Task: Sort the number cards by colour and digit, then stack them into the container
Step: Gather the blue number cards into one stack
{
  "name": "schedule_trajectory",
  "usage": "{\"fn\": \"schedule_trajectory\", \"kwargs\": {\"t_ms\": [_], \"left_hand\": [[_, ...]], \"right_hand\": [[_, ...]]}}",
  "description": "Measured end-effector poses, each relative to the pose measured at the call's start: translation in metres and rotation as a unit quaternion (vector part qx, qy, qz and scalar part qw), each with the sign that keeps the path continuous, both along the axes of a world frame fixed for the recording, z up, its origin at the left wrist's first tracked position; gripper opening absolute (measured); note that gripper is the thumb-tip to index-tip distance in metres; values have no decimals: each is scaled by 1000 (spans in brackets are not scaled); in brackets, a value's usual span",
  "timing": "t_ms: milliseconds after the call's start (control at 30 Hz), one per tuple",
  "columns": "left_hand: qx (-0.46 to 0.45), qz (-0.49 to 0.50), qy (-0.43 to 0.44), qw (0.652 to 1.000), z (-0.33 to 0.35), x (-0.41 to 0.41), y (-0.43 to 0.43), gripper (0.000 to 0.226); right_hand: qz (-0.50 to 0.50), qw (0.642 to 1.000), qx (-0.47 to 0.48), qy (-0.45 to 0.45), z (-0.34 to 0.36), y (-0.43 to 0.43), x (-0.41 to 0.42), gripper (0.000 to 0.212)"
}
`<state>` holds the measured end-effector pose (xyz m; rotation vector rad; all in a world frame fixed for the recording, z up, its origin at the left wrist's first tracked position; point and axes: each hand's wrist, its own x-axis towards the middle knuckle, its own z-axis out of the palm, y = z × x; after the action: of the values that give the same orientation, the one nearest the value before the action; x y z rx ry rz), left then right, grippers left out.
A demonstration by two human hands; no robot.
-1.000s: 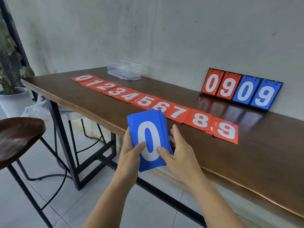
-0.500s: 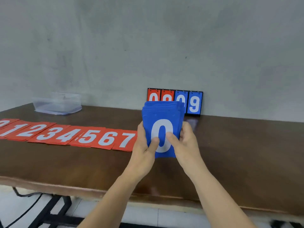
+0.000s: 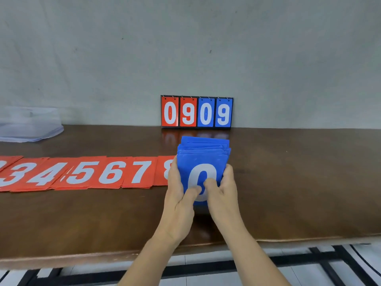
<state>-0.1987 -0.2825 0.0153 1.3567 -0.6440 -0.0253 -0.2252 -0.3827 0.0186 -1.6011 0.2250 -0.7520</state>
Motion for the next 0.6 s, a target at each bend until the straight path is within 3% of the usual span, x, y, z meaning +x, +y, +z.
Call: {"fn": "schedule_trajectory", "kwargs": {"t_ms": [200,433,600], "left_hand": [[38,-18,48,998,-26,7,7,69],[-46,23,60,997,-4,22,0,45],[-45,115,71,990,26,31,-16,52]], "right_hand": [[14,997,16,73,-20,-1,-1,30],[5,998,42,36,-16,0,1,29],[-3,997,68,-35,-15,-2,4,18]]}}
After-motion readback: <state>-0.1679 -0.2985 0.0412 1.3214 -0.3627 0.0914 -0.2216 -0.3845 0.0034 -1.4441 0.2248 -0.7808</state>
